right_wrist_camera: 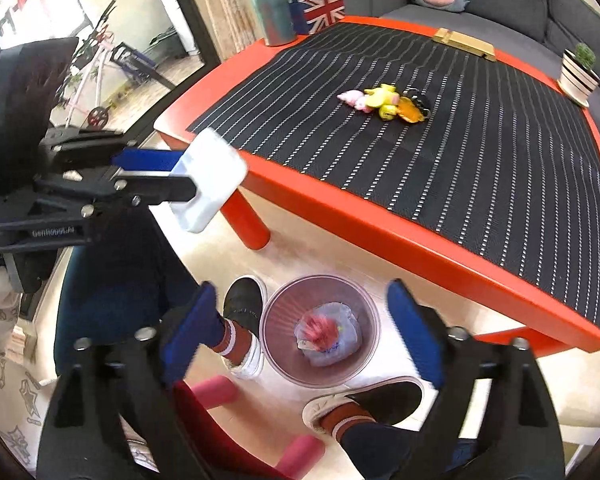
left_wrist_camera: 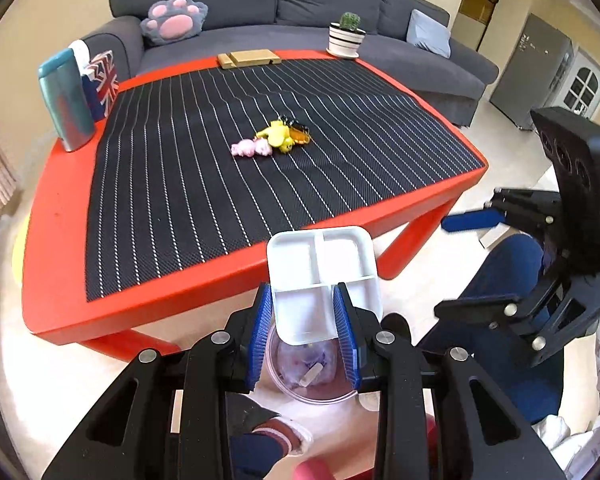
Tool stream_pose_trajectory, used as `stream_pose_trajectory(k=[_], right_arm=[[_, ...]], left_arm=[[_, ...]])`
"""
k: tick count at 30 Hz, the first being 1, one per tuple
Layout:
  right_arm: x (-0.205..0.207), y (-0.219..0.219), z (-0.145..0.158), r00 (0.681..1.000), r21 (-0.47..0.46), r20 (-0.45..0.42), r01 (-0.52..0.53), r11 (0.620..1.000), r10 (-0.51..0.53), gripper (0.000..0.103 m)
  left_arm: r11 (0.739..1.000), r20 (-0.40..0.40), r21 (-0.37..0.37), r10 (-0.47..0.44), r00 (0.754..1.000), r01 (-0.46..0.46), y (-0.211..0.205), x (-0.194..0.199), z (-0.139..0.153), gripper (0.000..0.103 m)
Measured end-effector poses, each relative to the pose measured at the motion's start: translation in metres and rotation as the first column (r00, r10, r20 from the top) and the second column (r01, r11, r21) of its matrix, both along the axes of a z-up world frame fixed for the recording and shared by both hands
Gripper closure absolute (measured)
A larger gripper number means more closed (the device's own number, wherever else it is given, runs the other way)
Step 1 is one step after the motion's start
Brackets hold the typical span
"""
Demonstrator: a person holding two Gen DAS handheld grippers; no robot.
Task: Collect trash
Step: 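Carry tray and pink paper over the wastebasket and open both grippers, then move both grippers back toward the toys on the mat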
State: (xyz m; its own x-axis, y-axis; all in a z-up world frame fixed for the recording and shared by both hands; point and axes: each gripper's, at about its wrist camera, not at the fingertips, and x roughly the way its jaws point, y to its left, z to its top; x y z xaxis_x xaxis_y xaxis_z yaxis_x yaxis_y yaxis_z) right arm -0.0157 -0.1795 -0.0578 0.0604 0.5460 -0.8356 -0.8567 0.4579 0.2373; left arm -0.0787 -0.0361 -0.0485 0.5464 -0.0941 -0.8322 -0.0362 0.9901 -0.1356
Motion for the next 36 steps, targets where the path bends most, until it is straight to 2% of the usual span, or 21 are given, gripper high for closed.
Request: stream_pose_trajectory(k=[20,21,23,24,25,36], right_arm=[[0.016,-0.039,0.012,0.994,0.050,0.018,0.104,0.993,-0.105,0.011],[0.017,-0.040,0.012,0.994,0.052,0.017,0.107,0.993,-0.108,0.011],[0.017,-0.041,0.012,0.994,0.054,0.016,0.111,0.992,-0.112,0.010],[0.018,-0.042,0.012,0.993,0.055,0.016,0.113,0.992,-0.114,0.010],[0.018,-0.042,0.011,0.993,0.055,0.015,0.114,0.992,-0.115,0.010],[0.017,-0.040,0.011,0.994,0.049,0.014,0.109,0.993,-0.110,0.007]], left_arm=[[0.996,-0.063,-0.019,-0.087,0.994,0.086,-0.035,0.004,-0.016,0.071],[0.996,-0.064,-0.021,-0.089,0.994,0.087,-0.036,0.004,-0.017,0.069],[0.996,-0.060,-0.029,-0.084,0.995,0.083,-0.036,0.007,-0.017,0.047],[0.997,-0.044,-0.036,-0.073,0.996,0.072,-0.034,0.007,-0.016,0.025],[0.997,-0.030,-0.042,-0.063,0.998,0.062,-0.032,0.008,-0.015,0.014],[0.999,-0.021,-0.035,-0.024,0.999,0.023,-0.022,0.008,-0.015,0.010]])
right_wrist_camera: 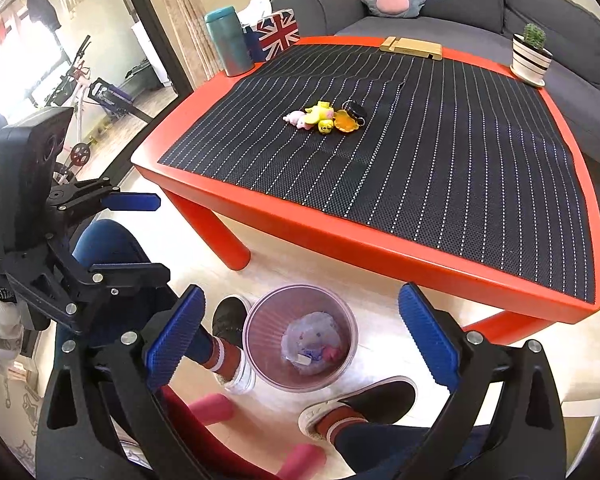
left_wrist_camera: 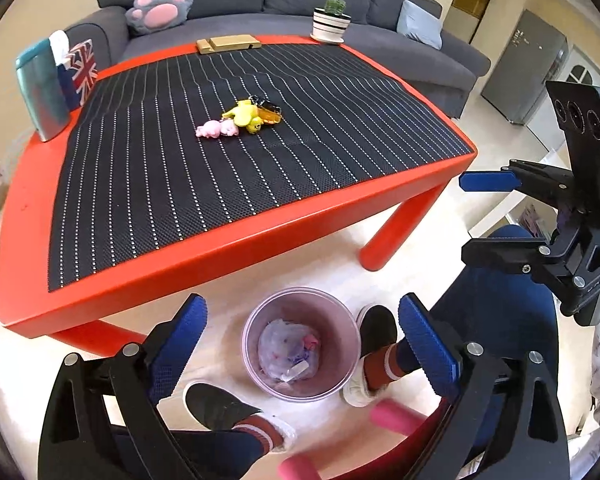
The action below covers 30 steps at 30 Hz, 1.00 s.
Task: Collect trash
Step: 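Move both grippers back toward the toys on the mat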
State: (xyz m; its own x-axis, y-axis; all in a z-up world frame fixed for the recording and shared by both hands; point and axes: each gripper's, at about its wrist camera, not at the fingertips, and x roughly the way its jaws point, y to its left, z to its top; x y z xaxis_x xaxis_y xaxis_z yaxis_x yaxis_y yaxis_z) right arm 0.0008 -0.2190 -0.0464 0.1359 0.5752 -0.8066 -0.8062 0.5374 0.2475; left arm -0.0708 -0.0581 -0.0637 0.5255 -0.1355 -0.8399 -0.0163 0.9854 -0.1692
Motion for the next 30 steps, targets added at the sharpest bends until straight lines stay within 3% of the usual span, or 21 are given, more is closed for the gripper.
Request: stream_pose_trajectory(k=[30], right_arm=[[0.026,0.017,0.021,0.999,0.024,0.045,0.005,1.000,-0.006,0.007]], left_arm=[[0.999,0.048,-0.015,0.047,0.998,-0.046,0.030,0.016,0.021,0.009]])
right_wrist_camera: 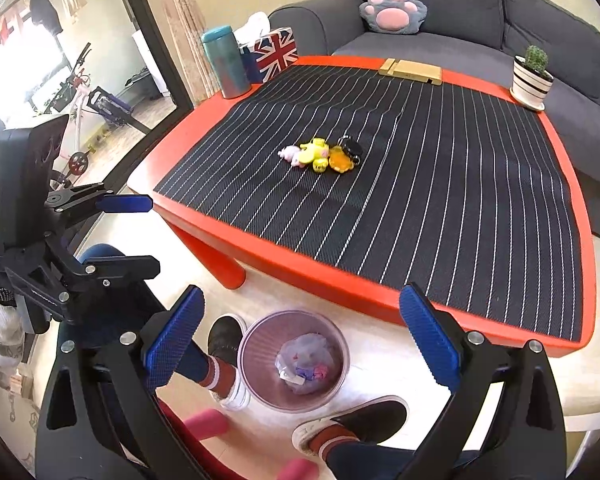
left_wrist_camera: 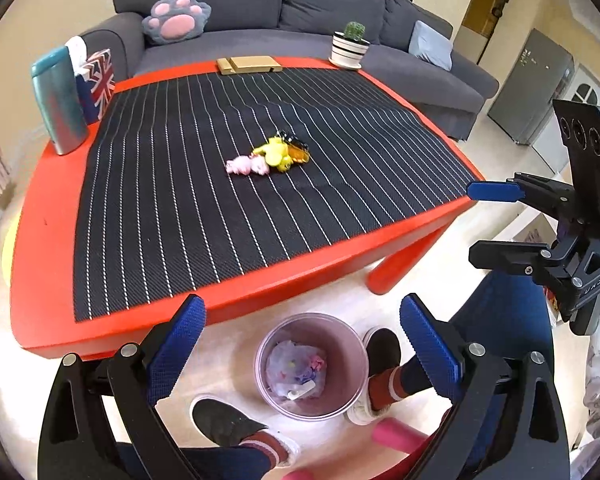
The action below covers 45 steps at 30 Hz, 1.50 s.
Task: Collect trash
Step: 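Move both grippers back toward the toys on the mat, then grasp the yellow toy with the right gripper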
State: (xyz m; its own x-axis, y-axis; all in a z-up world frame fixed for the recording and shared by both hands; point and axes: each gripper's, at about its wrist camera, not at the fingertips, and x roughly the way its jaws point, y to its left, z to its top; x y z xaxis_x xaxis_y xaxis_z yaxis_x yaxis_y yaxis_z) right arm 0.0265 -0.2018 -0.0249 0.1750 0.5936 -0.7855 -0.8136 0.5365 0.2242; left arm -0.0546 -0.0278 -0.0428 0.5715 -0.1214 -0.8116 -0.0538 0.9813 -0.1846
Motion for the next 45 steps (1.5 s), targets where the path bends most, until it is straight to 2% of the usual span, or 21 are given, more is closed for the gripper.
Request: stream_pose_trajectory(k=[9,18,29,32,34,42,45], right_arm=[[0.021,0.032,0.014,0.998,-0.022,0.050,-0.039,0.999,0.040,0.007],[0.053,0.084,0.016,0.987,-0.115,0.133,-0.077,0.990,0.092,0.007],[0.089,0.147,0.000,0.989,-0.203,0.060,-0.124,0.971,0.139,0.007],[0.094,0.164,-0.007,0.990,-0.234,0.024,-0.128,0.964,0.137,0.015],[0.099,0.173,-0.013,0.992,-0.255,-0.010,-0.122,0.959,0.123,0.017],[0.111,0.186,-0.029,0.990,-0.261,-0.115,-0.104,0.960,0.076,0.048],[0.114,0.187,-0.033,0.989,-0.260,-0.132,-0.099,0.961,0.066,0.053]], left_arm=[[1.000,0.001,0.008,0.016,1.000,-0.016,0.017,0.015,0.006,0.009],[0.999,0.008,0.019,0.027,1.000,-0.027,0.029,0.023,0.013,0.009],[0.999,0.005,0.001,0.037,0.999,-0.037,0.036,0.022,0.008,0.009],[0.999,0.007,-0.001,0.040,0.999,-0.040,0.038,0.021,0.009,0.009],[0.999,0.009,-0.002,0.043,0.999,-0.043,0.039,0.020,0.009,0.009],[0.999,0.008,-0.012,0.048,0.999,-0.047,0.043,0.017,0.006,0.009],[0.999,0.012,-0.016,0.051,0.999,-0.051,0.044,0.016,0.006,0.009]])
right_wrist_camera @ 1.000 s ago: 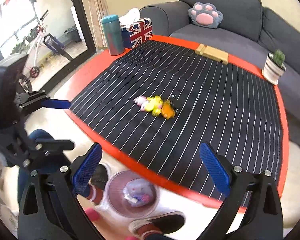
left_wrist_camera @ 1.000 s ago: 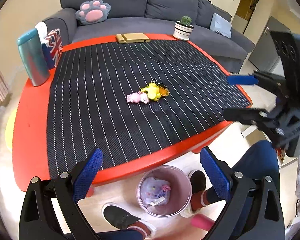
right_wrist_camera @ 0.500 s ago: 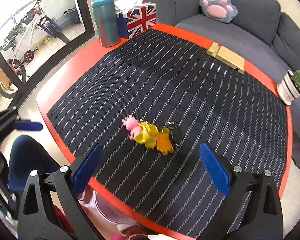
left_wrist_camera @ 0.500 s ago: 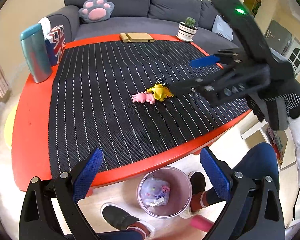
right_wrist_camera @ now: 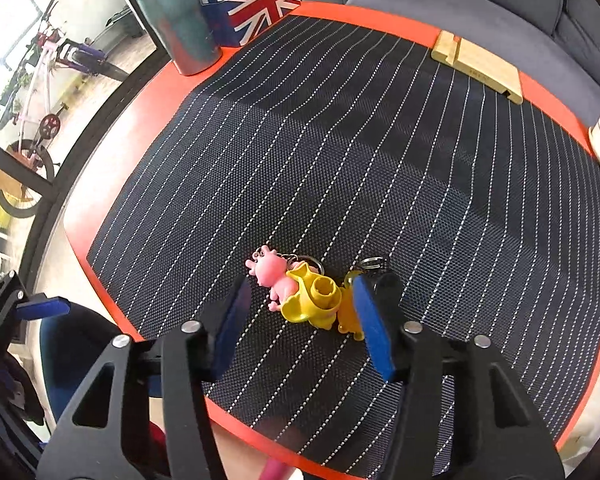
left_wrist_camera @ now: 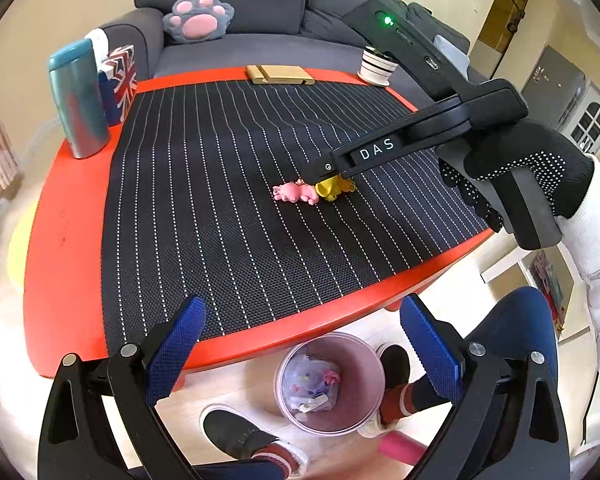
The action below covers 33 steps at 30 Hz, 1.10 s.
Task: Collect trash
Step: 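Grasp the yellow toy with the right gripper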
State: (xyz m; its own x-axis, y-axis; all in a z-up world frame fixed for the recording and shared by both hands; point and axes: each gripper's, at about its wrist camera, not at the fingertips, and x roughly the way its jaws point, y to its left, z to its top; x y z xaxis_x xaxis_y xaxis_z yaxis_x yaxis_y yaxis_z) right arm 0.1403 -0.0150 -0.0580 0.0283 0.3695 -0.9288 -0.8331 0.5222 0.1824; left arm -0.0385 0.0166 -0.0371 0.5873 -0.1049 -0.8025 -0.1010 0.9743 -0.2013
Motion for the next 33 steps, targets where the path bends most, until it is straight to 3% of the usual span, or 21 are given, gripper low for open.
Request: stream_pose_trajectory(k=[6,13,18,33], right_arm=[[0.004,0.001,-0.006,1.000,-0.010,-0.016,0.011,1.000,-0.011,0.061],[0.012,-0.001,-0.012,0.999,-0.014,-0.032,0.029,0.999,-0.030,0.062],[0.014,-0.001,-0.013,0.999,-0.002,-0.042,0.031,1.000,-0.031,0.078],[0.009,-0.016,0.012,1.000,0.057,-0.009,0.029,0.998,-0.028,0.080]], left_arm=[[1.000,0.003,-0.003,0.000,1.000,0.000,0.000,0.000,0.000,0.009],[1.000,0.001,-0.004,-0.004,1.000,0.004,-0.002,0.001,-0.002,0.009],[1.000,-0.002,-0.002,-0.004,1.000,0.004,-0.001,0.002,-0.003,0.009],[1.000,-0.001,0.017,-0.004,1.000,0.004,-0.003,0.012,-0.001,0.009]])
